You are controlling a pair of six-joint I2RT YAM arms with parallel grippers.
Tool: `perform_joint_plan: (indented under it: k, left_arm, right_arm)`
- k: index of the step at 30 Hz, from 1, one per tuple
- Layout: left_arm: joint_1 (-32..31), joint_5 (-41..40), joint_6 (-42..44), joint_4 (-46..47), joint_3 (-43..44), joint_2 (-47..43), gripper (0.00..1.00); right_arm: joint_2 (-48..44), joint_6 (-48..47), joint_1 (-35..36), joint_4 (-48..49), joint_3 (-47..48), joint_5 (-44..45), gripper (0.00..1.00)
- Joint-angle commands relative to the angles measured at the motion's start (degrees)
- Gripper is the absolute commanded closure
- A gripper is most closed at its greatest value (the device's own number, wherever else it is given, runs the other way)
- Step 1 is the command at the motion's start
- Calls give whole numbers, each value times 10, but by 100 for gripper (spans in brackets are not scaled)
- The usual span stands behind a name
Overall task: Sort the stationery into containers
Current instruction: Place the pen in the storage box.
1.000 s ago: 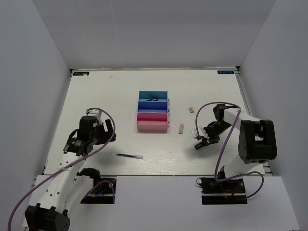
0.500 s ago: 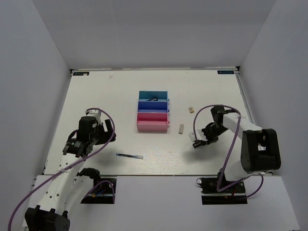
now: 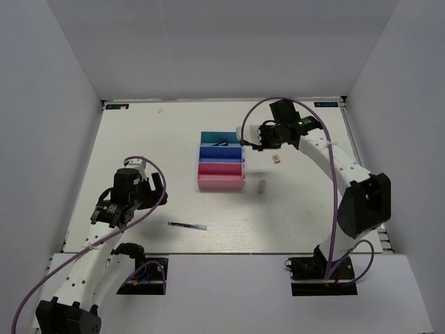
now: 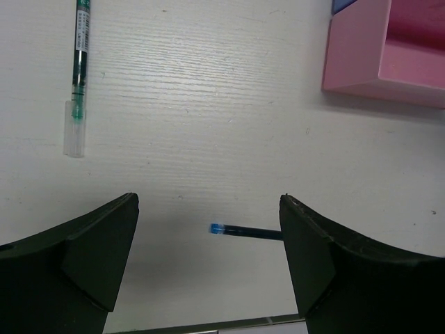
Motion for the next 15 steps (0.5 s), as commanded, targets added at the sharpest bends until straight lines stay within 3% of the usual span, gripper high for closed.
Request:
perform_joint_plan:
  k: [1, 10, 15]
  left_arm:
    - [5, 8, 1, 5, -5, -4, 8]
    - [5, 2, 1, 3, -3, 1, 8]
    - [5, -9, 3, 1, -3, -5, 8]
  right_arm:
    - [45, 105, 45, 83, 51, 80, 100]
    - [153, 67, 129, 204, 108, 190, 100]
    - [214, 64, 141, 208, 157, 218, 100]
